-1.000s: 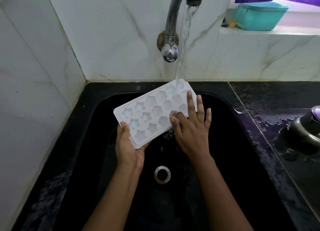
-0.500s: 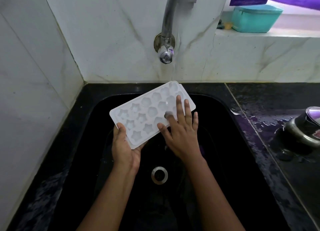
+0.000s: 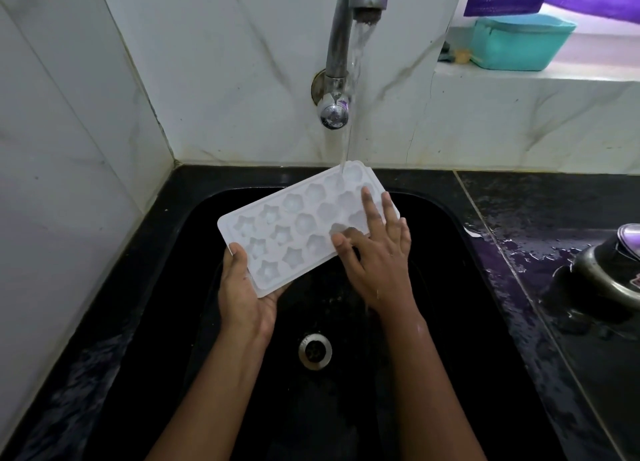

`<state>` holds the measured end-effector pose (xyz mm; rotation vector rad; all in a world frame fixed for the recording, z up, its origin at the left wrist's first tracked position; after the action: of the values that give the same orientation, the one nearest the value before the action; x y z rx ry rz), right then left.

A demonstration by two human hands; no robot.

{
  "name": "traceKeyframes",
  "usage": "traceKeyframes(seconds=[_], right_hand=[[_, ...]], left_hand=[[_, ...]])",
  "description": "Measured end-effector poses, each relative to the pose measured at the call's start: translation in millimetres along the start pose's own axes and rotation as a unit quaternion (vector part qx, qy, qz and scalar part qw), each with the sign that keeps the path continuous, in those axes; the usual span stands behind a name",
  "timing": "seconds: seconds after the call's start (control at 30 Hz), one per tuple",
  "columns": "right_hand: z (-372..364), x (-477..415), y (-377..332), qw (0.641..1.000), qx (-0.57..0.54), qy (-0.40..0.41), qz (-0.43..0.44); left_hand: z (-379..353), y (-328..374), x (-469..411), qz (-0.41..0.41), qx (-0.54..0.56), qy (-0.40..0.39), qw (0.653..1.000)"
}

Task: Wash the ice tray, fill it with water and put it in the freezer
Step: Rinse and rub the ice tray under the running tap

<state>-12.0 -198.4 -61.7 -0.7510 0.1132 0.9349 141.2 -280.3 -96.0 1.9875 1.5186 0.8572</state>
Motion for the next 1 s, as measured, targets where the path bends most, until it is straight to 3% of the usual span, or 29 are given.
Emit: traceKeyframes(seconds=[0.13,0.23,0.47,0.67,0.9,1.0], right_hand=[[18,-4,3,0.992,-0.001,0.120,-0.049],[25,-7,6,0.986,-0.023,0.151,-0.065],[14,-7,1,0.992,-0.037,0.117,-0.013],[6,-17,-11,0.997,0.017,0.081,-0.012],[-8,-25,-17,0.993,0.092,-0.038,0.059],[0,-26,-10,0.994,0.095,-0.012,0.046]], left_hand=[[-9,-2,1,-0.008,-0.041,-0.011,0.999],[-12,-9,0,0.021,-0.062,0.000,0.998],[-22,-23,5,0.039,-0.093,-0.035,0.994],[-19,-26,8,0.078,-0.056,-0.015,0.995],[-13,-27,7,0.076,-0.040,-0.008,0.996],[-10,-28,7,0.072,-0.052,-0.003,0.996]])
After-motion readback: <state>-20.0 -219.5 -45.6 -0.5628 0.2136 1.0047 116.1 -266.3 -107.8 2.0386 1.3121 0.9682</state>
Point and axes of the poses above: each hand's wrist, its own x-axis away from the middle knuckle, its own z-axis out of the back of the hand, y = z × x, the point moved 5 cm from there along -x, towards the middle knuckle, and after that the axes turned 9 degrees about -z, right-handed, at the moved point
